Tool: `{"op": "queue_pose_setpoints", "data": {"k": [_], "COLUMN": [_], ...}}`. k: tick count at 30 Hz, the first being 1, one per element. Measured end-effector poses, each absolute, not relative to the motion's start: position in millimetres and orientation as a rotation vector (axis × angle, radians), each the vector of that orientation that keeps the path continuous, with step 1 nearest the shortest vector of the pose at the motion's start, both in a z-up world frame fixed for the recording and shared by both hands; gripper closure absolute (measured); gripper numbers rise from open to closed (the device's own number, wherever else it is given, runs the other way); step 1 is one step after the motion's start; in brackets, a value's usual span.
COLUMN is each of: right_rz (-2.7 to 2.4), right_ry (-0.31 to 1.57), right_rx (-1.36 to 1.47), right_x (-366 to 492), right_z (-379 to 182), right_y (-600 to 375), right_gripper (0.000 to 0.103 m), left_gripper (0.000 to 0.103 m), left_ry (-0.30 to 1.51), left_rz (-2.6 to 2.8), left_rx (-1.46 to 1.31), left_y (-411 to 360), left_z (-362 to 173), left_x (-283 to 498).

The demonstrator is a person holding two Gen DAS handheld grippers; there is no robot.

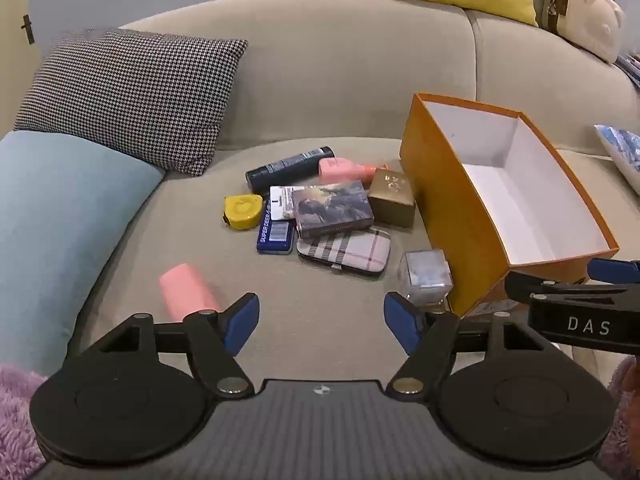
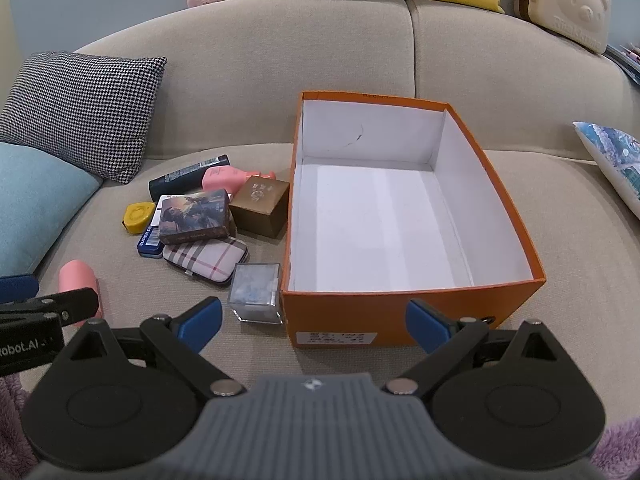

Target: Organize rigid objects

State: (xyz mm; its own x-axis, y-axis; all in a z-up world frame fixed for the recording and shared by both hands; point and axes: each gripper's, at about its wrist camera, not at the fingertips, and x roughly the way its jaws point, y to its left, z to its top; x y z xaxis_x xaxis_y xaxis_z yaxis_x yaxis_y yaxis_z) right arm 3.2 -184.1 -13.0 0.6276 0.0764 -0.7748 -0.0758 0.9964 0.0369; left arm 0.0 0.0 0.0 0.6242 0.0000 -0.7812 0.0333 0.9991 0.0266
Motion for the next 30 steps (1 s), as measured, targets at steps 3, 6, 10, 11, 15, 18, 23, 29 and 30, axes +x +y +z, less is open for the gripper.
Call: {"op": "queue_pose_setpoints", "data": {"k": [3,6,10,11,15,18,23,29,30], "right_rz": [0.087,0.088,0.089,0.090,0.091,0.093,0.094,0.098,0.099], "right_ry": [0.887,0.886,0.888,0.887,0.887,0.885,0.886,0.888,0.887], "right_rx": [0.003,0.002,0.003,0.003,0.002,0.001,0.002,0.003,0.002], "right_x": [2.9,2.5,2.2,2.1,2.5,2.3,2.9,3.2,3.2], "right_z": [-13.5,-14.1,-14.3,-14.2,-14.2,-14.5,-14.8,-15.0,-14.9], "right_y": [-184.5,-184.1,-183.9,-184.1,-184.2,-183.7,-184.5,-184.9,-184.5], "right_gripper": [0.005,0.005,0.005,0.005,0.005,0.005,0.005,0.005,0.005], "left_gripper": [0.021,0.021,0.021,0.021,0.021,0.021,0.021,0.021,0.021], "left_ry": [0.896,0.882,0.887,0.889,0.907,0.905,0.904,0.913,0.914], "left_rz": [-0.018,-0.007,-0.010,-0.010,-0.020,-0.022,-0.026,-0.029,-0.028], "left_rx": [0.031,0.041,0.033,0.033,0.039,0.042,0.026,0.016,0.015], "left_y": [1.0,0.0,-0.1,-0.2,7.3,6.6,3.4,2.1,2.7], "left_z": [0.2,1.4,1.4,1.3,2.7,2.0,1.6,-1.7,-2.2], "left_x": [0.1,-0.8,-0.7,-0.7,1.8,2.7,-0.6,-0.4,-0.1]}}
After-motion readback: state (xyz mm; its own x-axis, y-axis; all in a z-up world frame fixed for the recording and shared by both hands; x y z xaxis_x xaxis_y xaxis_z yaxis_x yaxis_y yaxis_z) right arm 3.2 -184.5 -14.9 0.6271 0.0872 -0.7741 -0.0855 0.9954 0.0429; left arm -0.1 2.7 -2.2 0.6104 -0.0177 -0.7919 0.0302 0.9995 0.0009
